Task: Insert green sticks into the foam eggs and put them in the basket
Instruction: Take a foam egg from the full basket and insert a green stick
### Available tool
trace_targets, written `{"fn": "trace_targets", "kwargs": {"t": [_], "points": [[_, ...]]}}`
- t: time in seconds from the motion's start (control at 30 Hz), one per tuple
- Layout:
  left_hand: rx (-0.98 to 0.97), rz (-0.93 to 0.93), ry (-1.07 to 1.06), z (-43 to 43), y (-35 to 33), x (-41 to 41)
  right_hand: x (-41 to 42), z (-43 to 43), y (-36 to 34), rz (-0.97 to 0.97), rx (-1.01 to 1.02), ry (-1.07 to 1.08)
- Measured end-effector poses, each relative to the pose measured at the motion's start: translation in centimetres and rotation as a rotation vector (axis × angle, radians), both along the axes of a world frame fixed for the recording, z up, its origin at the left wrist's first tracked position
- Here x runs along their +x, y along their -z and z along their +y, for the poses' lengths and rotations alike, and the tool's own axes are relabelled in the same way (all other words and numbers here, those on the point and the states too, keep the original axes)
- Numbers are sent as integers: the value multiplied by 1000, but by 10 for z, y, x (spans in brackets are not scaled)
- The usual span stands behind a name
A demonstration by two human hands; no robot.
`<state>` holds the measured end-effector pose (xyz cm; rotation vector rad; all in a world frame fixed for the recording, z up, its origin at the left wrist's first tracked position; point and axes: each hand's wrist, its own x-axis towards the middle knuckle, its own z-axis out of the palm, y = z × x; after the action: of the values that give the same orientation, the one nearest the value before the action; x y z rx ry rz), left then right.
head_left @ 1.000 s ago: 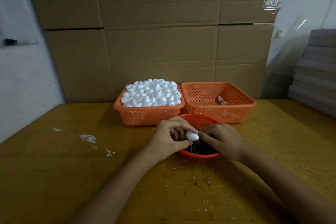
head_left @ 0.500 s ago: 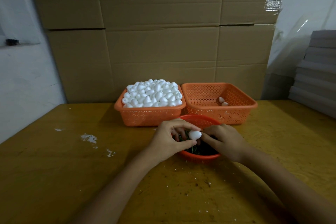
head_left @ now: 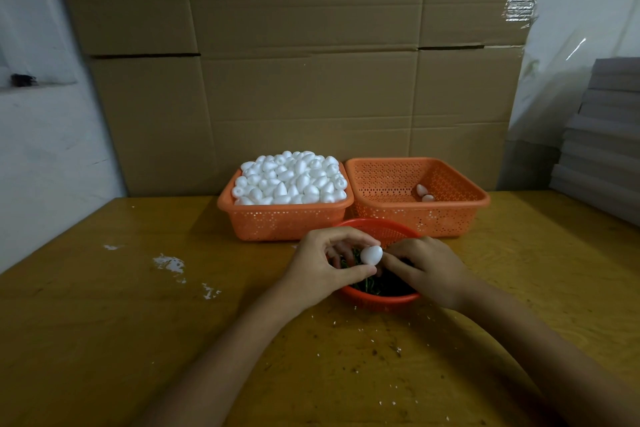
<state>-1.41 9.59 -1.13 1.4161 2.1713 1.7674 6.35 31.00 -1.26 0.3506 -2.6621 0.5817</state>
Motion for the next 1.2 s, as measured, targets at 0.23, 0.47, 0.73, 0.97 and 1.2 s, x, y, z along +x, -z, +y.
{"fn": "trace_targets", "kwargs": {"t": [0.23, 0.47, 0.73, 0.97, 1.2], "points": [[12, -1, 9, -1, 0, 0, -2, 2, 1, 11, 24, 2], [26, -4, 5, -1, 0, -1, -1, 1, 0, -26, 8, 21], [29, -17, 4, -1, 1, -1, 1, 1, -1, -56, 10, 33], [37, -7, 14, 0, 1, -1, 0, 2, 0, -72, 30, 54], [47, 10, 36, 0, 0, 0, 0, 3, 0, -68, 20, 51]]}}
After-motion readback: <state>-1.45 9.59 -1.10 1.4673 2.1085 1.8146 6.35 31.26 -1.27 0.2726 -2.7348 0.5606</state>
